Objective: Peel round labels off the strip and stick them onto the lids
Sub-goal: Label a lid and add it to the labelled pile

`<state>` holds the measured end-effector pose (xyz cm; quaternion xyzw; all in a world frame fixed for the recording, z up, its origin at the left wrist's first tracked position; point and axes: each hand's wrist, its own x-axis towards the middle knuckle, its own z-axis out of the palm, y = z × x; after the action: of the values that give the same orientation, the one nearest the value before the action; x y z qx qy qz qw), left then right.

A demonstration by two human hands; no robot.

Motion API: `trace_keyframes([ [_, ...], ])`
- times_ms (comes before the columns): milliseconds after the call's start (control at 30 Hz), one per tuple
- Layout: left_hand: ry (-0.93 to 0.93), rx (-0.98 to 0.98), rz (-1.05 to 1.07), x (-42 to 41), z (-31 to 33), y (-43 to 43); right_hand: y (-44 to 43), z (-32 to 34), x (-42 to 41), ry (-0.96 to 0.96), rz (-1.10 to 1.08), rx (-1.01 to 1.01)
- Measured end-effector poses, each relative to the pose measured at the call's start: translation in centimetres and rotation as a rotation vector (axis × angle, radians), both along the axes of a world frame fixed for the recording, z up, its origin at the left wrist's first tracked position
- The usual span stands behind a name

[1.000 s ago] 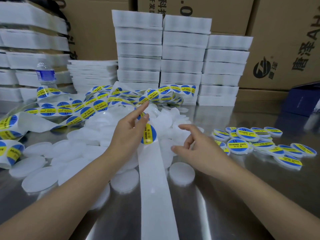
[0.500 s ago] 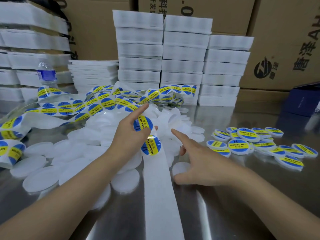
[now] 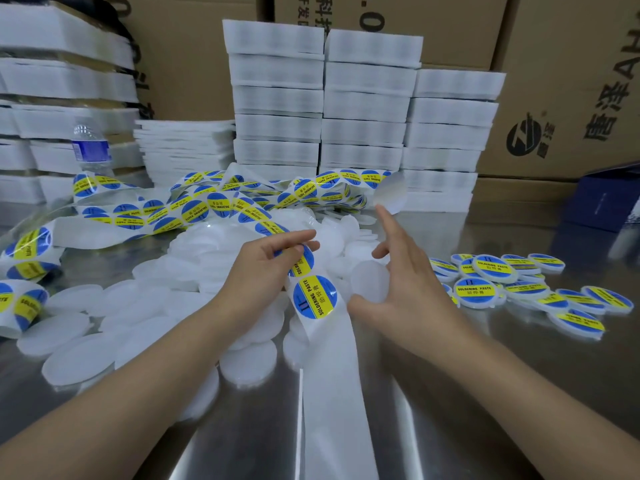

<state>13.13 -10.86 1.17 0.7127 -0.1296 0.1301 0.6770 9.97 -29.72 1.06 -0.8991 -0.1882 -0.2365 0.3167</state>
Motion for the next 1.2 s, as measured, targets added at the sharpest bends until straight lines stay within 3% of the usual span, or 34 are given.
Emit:
trace_keyframes([
  [400,-0.08,-0.045,0.221,0.7,-0.4,0.4,0.0,-0.1,-0.1,0.001,-0.001,0.014],
  [567,-0.067,-0.153,0.105,0.0,0.0,0.3,0.0,-0.2,0.0,-0.028,-0.008,0.014],
  [800,0.034,-0.046,-0.255,-1.3,0.1,-0.1,0.1,-0.3,0.1,-0.084,0.006,0.046],
  [1000,0.16,0.127,-0.261,-1.5,0.2,-0.5,0.4,-0.3,0.2,-0.127,0.055,0.15],
  [1200,0.229,0.2,-0.265,-1.5,0.2,-0.4,0.8,-0.4,-0.2,-0.147,0.119,0.087],
])
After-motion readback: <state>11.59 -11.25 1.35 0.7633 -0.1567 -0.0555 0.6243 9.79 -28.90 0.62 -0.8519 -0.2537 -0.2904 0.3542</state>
